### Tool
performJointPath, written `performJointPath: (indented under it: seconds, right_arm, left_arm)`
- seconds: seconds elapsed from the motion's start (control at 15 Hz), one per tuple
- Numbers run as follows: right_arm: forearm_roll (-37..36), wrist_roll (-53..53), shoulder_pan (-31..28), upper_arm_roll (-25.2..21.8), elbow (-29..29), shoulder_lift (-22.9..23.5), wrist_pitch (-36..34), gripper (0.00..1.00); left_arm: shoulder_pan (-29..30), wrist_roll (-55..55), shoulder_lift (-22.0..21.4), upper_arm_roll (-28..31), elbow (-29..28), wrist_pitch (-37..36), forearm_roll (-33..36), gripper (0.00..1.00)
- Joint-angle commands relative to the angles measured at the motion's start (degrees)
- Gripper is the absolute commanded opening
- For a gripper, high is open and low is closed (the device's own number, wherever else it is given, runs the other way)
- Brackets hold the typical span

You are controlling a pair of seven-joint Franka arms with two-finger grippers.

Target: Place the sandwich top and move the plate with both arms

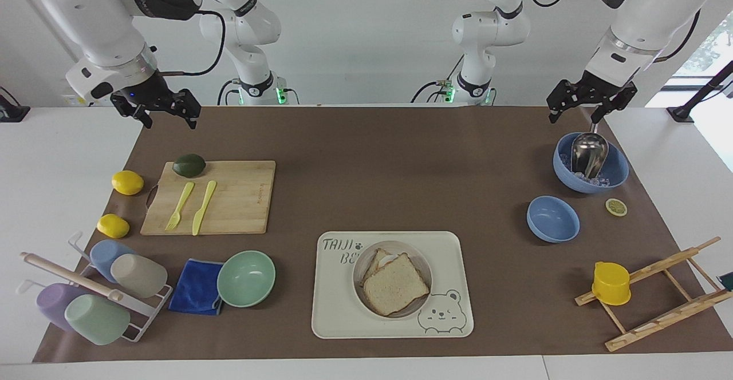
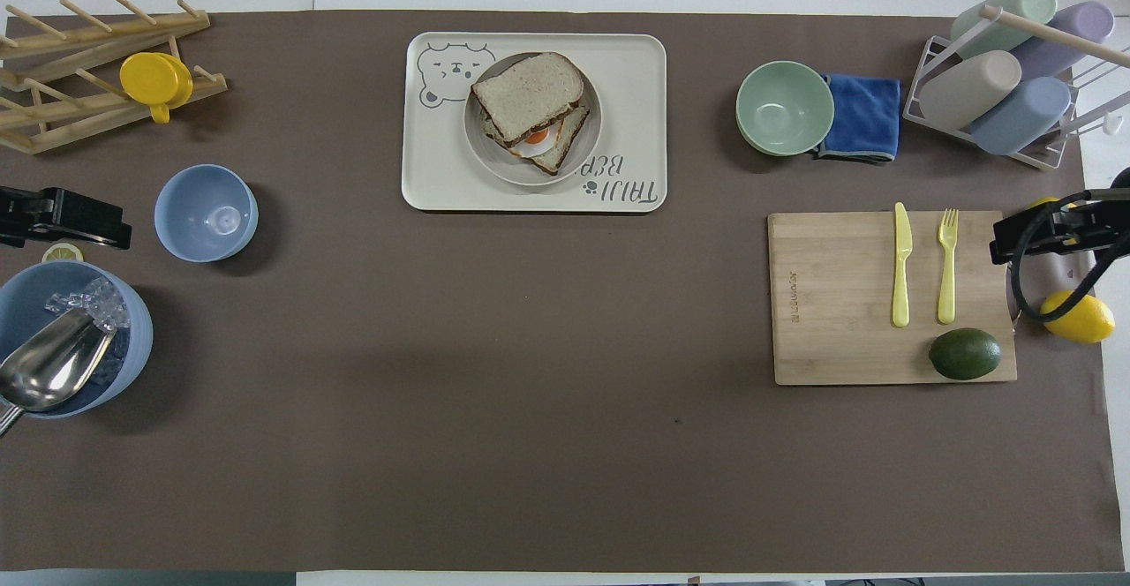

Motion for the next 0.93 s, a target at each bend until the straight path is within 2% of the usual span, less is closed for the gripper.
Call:
performJointPath:
  seconds: [0.0, 0.27, 0.87]
  right_arm:
    - [1.24, -1.51, -1.11, 0.58, -1.25, -1.31, -0.04, 1.00]
    - [1.24, -1.51, -1.11, 0.58, -1.25, -1.31, -0.04, 1.00]
    - [1.24, -1.51, -1.11, 0.58, -1.25, -1.31, -0.04, 1.00]
  left_arm:
    - [-0.13, -1.81, -3.34, -0.53, -5.13, 0.04, 1.16, 1.00]
    - [0.31, -1.29, -0.63, 0.17, -1.02, -0.04, 0.99, 1.00]
    - [-1.54, -1.20, -0.62, 2.10, -0.22, 0.66, 0.46, 1.00]
